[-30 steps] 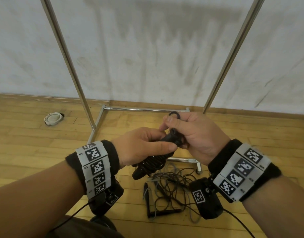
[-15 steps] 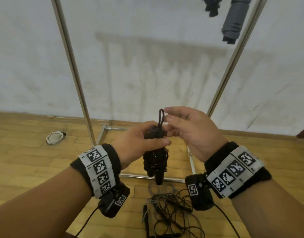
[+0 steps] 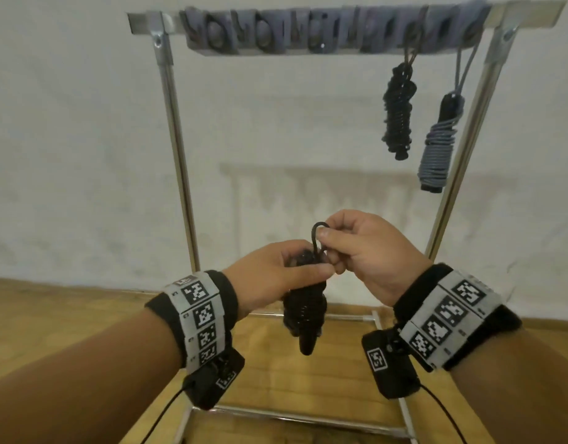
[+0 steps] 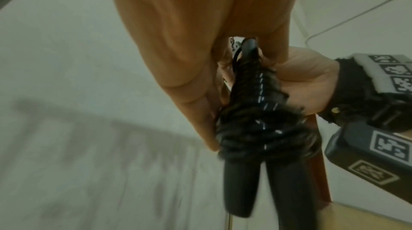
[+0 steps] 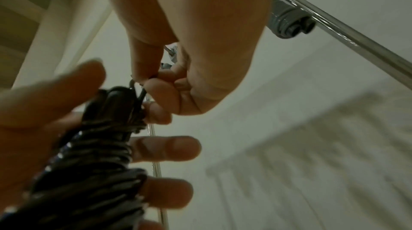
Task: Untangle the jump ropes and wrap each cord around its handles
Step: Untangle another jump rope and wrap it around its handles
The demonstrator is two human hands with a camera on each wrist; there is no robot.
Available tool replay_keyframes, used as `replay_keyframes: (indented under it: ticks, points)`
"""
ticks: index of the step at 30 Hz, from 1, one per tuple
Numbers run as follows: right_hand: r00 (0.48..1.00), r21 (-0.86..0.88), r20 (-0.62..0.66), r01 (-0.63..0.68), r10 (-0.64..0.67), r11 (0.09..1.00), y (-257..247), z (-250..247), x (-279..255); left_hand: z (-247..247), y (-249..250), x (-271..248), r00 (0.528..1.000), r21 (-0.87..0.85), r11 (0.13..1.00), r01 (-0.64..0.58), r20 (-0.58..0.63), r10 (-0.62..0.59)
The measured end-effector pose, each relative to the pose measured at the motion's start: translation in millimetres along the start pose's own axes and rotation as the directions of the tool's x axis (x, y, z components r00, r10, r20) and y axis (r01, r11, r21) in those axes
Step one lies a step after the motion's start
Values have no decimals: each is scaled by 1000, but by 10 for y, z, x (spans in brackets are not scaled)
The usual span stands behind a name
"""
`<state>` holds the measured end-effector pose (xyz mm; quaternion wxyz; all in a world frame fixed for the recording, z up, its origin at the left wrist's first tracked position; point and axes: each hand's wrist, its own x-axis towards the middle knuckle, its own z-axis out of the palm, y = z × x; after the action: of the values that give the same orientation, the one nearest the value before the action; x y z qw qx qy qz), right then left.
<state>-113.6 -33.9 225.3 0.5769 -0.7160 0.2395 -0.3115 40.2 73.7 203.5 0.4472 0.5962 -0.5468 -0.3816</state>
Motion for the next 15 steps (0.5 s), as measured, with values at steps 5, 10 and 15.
replay_keyframes:
  ticks: [5,10,15]
  points:
    - [995,-4,-31,100,-100,995,-352,46,214,-249,351,32,988,8,995,-96,-124,96]
    - [981,-131,-78,168,-179,977,-641,-44,362,-349,689,179,968,114,983,-142,-190,162]
    - [967,-232,-145,171,-209,957,-750,-134,465,-350,894,306,982,203,973,-114,-128,142]
